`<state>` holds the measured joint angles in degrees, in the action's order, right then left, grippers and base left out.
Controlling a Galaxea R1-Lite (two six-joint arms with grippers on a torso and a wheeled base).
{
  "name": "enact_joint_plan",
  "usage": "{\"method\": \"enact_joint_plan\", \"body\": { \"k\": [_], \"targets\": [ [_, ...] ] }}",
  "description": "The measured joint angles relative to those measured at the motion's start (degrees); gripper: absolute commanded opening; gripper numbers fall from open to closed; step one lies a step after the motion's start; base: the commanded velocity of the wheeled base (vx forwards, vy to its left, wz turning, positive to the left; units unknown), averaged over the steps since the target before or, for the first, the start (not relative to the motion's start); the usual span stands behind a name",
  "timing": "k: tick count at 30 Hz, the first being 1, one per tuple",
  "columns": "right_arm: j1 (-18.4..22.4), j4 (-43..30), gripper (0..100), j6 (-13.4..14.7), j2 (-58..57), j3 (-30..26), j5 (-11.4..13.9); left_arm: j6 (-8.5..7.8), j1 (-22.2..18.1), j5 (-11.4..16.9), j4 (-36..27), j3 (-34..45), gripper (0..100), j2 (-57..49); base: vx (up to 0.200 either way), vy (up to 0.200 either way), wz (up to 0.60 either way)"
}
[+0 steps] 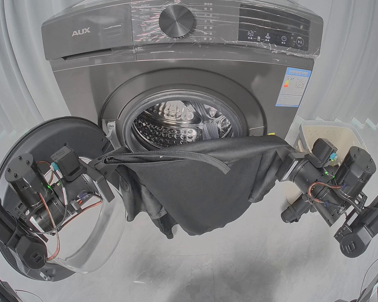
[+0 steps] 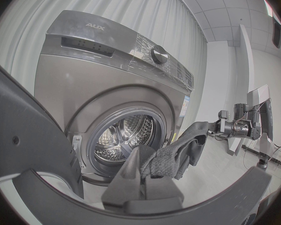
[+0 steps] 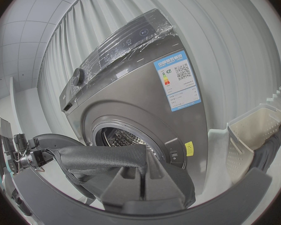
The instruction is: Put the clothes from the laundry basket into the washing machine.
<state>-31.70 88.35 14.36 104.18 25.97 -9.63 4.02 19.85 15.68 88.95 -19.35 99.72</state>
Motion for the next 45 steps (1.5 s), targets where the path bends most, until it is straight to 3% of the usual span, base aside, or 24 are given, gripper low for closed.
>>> {"method": "enact_joint_plan", "body": {
  "k": [19, 45],
  "targets": [
    [-0.74, -0.02, 0, 0.09, -3.49, 1.12, 0.3, 0.79, 0.07, -4.51, -0.02, -6.34, 0, -1.9, 0.0, 0.0, 0.0],
    [-0.77, -0.05, 0, 0.06, -3.68, 1.84, 0.13, 1.06, 0.07, -4.6, -0.05, -6.45, 0, -2.67, 0.0, 0.0, 0.0]
  ]
}}
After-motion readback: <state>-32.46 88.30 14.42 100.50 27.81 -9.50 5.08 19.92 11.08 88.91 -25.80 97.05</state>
